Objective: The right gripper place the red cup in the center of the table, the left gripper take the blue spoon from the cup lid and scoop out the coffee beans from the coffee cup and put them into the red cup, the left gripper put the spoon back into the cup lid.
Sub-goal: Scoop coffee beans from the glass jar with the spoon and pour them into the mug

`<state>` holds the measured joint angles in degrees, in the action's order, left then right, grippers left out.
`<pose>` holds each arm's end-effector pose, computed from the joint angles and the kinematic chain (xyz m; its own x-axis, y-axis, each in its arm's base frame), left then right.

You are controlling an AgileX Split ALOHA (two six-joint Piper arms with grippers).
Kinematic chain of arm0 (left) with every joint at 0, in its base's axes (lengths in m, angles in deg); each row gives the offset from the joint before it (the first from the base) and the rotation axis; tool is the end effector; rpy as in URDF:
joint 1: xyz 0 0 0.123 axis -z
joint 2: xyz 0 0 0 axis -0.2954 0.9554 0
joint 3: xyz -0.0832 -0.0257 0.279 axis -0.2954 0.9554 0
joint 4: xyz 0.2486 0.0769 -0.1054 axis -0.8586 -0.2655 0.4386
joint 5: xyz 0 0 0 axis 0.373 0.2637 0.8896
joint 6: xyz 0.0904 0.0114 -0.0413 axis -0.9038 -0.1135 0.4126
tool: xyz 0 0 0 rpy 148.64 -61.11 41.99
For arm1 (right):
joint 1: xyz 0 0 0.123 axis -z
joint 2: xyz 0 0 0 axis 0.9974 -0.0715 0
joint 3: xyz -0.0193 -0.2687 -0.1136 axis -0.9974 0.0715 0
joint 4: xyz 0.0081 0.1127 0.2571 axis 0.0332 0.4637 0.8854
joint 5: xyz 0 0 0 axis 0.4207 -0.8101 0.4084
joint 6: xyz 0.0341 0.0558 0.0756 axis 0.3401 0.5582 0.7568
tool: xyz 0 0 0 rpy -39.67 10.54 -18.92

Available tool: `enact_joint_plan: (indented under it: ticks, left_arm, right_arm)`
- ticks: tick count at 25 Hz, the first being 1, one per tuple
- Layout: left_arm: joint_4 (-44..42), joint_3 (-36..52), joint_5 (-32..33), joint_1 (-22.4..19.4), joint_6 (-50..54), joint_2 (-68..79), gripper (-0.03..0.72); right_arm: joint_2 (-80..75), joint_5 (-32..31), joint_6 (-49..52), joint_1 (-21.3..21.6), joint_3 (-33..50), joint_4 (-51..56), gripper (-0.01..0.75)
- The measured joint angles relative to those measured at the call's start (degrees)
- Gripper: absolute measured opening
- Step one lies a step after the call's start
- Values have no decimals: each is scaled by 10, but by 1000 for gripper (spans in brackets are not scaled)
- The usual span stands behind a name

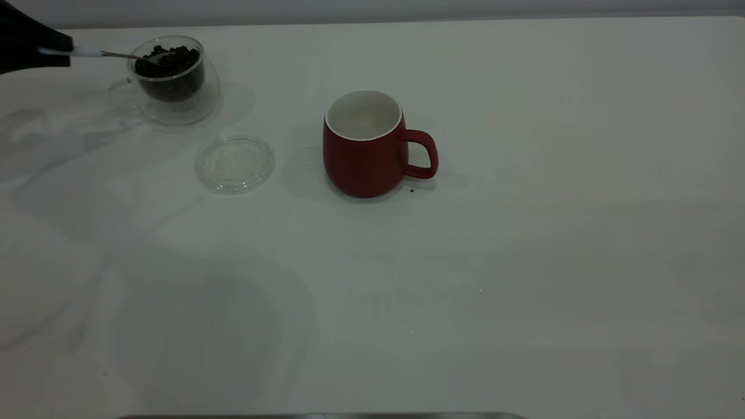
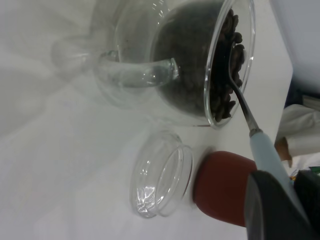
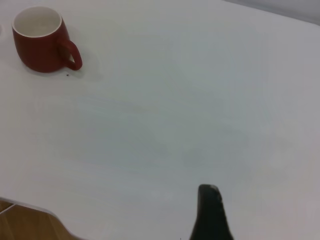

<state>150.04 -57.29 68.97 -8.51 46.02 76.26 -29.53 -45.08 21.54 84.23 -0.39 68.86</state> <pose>0.4629 0.1337 0.0313 -0.8434 -0.5338 -0.0612 -0.2705 0.5203 -0.8100 0.0176 0.0122 0.2743 -0.4929 -0.1939 -0.8482 -0.2208 0.9708 -0.0936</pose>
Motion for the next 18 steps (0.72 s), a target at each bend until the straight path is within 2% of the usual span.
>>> enact_joint_plan:
  ticks: [13, 18]
  left_arm:
    - [16, -1, 40, -16, -20, 33, 124]
    - [49, -1, 59, -16, -41, 34, 124]
  right_arm:
    - [0, 0, 0, 0, 0, 0, 573]
    - [0, 0, 0, 0, 0, 0, 573]
